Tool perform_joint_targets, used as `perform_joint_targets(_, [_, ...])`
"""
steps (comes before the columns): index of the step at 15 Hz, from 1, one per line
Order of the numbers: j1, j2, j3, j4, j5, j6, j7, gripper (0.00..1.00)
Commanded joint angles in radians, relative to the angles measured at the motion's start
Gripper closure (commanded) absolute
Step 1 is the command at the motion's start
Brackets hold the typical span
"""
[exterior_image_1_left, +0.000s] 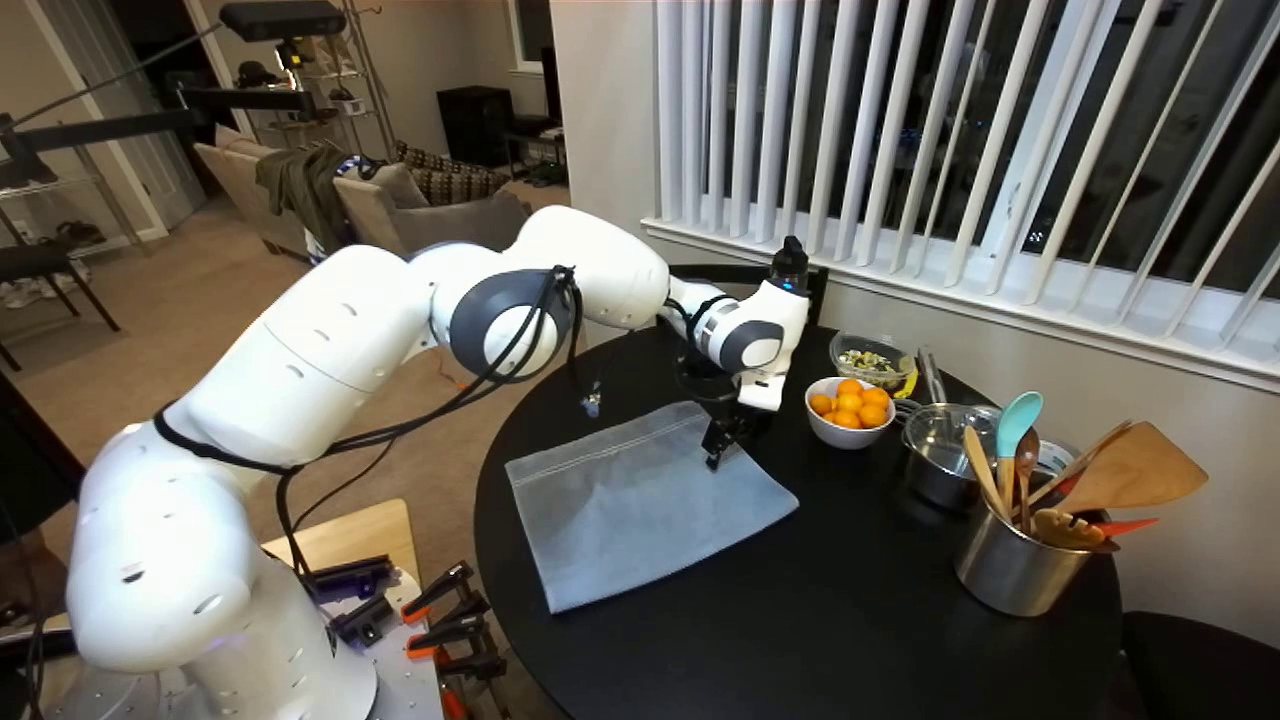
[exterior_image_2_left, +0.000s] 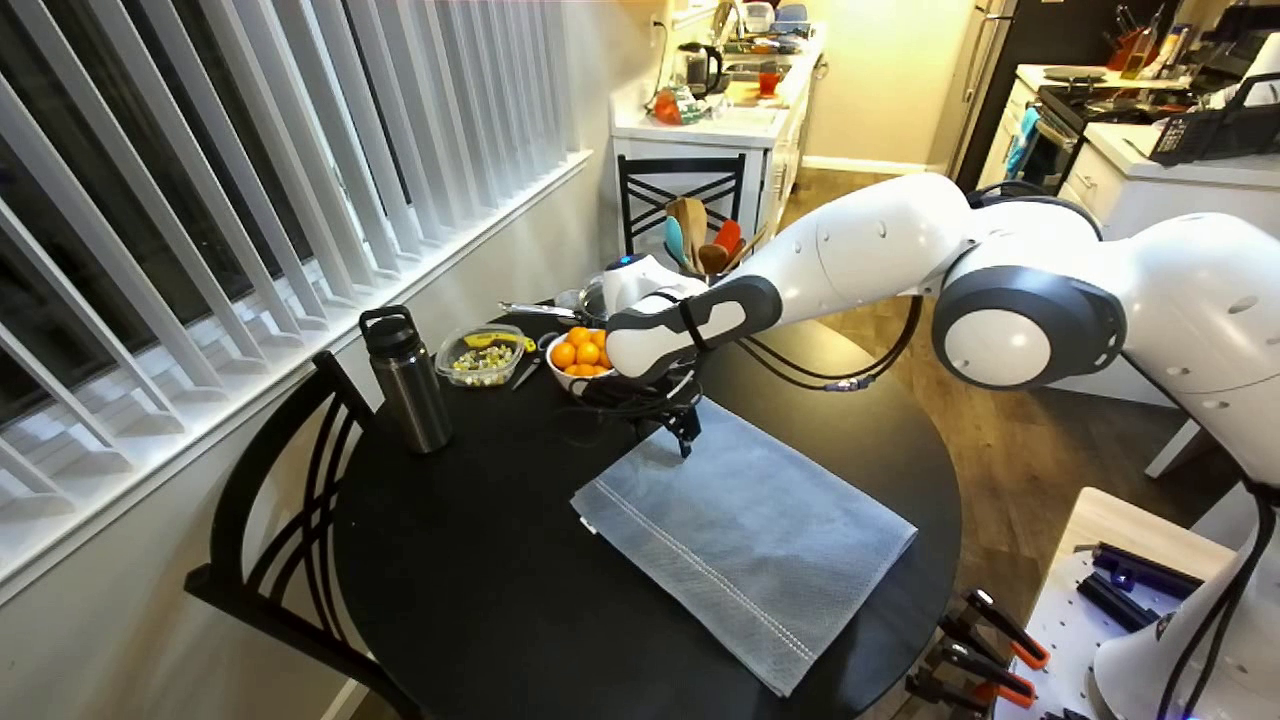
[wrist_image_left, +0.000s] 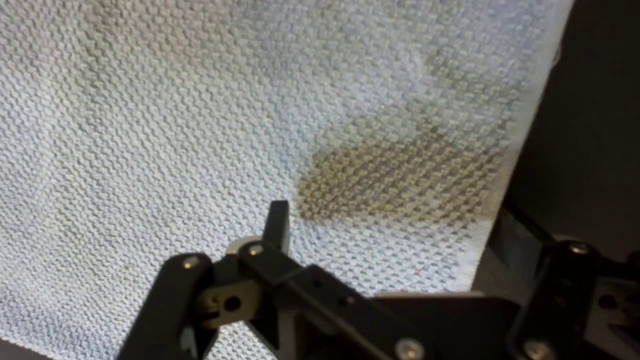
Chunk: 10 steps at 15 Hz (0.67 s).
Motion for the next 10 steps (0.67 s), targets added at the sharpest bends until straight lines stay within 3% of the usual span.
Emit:
perform_joint_targets(1, [-0.003, -0.006, 0.005, 0.006, -0.028, -0.086, -0.002, 0.0])
perform_joint_targets(8, [0.001, -0.012, 0.017, 0.023, -0.038, -0.194, -0.009, 0.0])
perform_joint_targets(9, [0.003, -0.015, 0.019, 0.023, -0.039, -0.201, -0.01, 0.24])
perform_joint_targets(10, [0.004, -0.016, 0.021, 0.024, -0.039, -0.209, -0.012, 0.27])
